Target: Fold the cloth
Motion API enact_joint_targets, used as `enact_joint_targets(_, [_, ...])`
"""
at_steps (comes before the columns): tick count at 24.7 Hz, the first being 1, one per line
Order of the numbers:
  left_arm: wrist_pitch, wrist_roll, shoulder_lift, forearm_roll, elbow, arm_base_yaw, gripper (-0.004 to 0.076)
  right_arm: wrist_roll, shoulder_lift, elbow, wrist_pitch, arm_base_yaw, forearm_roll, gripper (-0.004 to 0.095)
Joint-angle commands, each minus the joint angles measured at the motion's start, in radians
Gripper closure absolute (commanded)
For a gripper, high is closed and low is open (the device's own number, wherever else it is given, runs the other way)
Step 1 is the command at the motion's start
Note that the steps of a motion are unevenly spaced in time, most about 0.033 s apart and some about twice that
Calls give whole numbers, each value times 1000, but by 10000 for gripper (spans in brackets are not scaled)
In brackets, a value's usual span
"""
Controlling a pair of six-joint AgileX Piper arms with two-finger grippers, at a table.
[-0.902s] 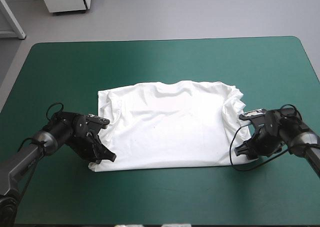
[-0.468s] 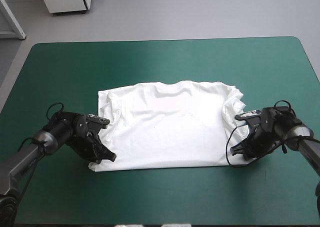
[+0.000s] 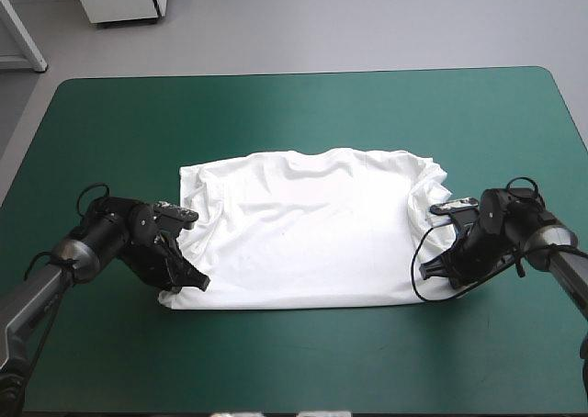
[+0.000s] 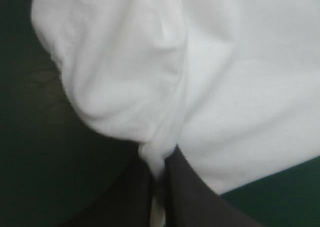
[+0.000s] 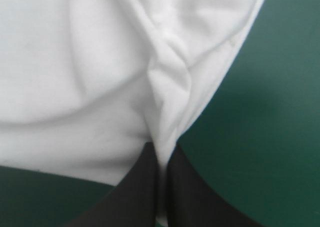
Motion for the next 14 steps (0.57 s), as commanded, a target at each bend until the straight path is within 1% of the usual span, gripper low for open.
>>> enact_joint_targets(1, [69,-14,-86,6,-104,-5,733,27,-104,-117,104,-2,-53,925])
enact_joint_targets(3, [91,-32,-106,6,-121,-5,733,34,-131,-143,157,-2,-53,925])
enact_joint_targets(7, [135,-37,-148,-1,-142,-5,733,54,-187,-172,204,-2,-51,925])
enact_joint_targets(10, [147,-56,-186,-5,-154,-5,733,64,-223,-197,243,-2,-49,925])
enact_joint_targets(12, [149,-58,-211,-9,-175,-5,733,82,-251,-234,238,-2,-39,925])
enact_joint_targets(14, [114,-65,-209,-12,-204,-5,733,82,-256,-284,217,-2,-39,925])
